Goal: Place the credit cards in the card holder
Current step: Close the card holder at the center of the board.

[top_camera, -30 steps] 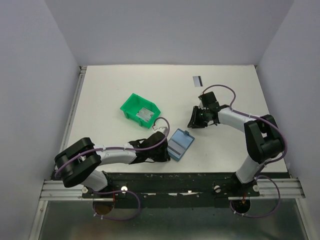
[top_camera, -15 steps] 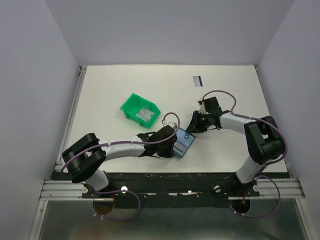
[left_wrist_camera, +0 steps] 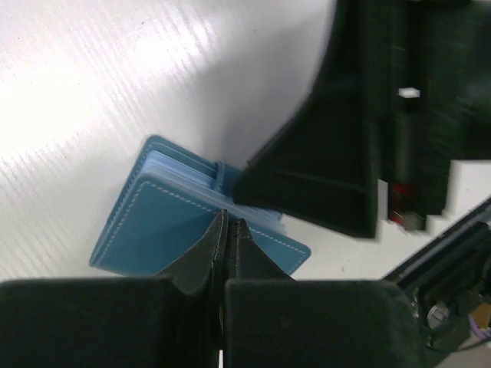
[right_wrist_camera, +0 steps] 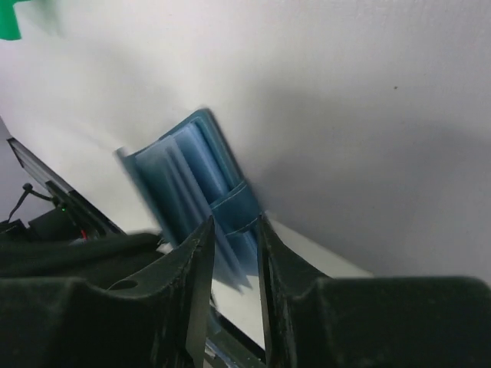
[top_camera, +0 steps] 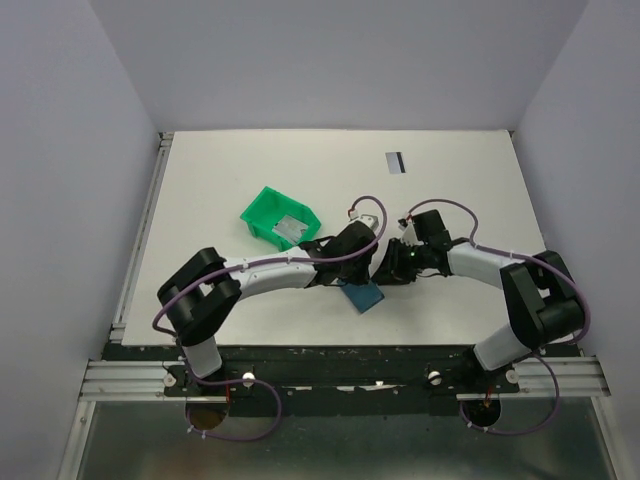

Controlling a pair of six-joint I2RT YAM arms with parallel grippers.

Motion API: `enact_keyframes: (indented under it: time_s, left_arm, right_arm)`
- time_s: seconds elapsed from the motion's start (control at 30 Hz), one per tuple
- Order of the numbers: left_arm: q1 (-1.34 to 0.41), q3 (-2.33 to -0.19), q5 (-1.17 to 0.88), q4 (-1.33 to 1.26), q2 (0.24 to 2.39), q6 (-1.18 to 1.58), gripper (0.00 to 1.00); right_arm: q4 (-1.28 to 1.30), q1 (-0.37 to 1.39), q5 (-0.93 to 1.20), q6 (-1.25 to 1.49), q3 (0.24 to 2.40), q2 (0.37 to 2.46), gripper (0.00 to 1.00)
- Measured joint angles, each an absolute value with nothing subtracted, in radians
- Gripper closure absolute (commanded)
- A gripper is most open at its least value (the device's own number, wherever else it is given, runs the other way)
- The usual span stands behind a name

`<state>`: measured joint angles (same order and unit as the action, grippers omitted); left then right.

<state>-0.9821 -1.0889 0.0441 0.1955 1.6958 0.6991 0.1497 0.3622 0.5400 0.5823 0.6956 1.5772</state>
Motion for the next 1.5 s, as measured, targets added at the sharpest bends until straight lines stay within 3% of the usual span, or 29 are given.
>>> enact_keyframes:
  time_s: [0.2, 0.37, 0.6, 0.77, 1.0, 1.2, 1.5]
  left_arm:
    - [-0.959, -1.095, 0.039, 0.181, 1.79, 0.691, 0.99]
    - [-0.941, -1.044, 0.042, 0.181, 1.725, 0.684, 0.97]
    - [-0.913, -1.013, 0.073, 0.212, 1.521, 0.675, 0.82]
    - [-0.912, -0.9, 0.082, 0.194, 1.411, 0.704, 0.79]
    - [-0.912, -0.693, 0.047, 0.145, 1.426, 0.782, 0.78]
    - [-0.916, -0.746, 0.011, 0.097, 1.475, 0.79, 0.78]
    - [-0.918, -0.834, -0.015, 0.046, 1.499, 0.762, 0.79]
  right_arm:
    - [0.179, 0.365, 0.525, 0.607, 0.678, 1.475, 0.53]
    - [0.189, 0.366, 0.483, 0.614, 0.667, 1.418, 0.49]
    - [0.181, 0.366, 0.511, 0.585, 0.655, 1.419, 0.43]
    - [0.156, 0.366, 0.57, 0.554, 0.655, 1.459, 0.39]
    - [0.137, 0.366, 0.593, 0.545, 0.647, 1.453, 0.31]
    - [0.132, 0.366, 0.593, 0.547, 0.617, 1.414, 0.3]
    - [0.126, 0.366, 0.576, 0.572, 0.561, 1.347, 0.19]
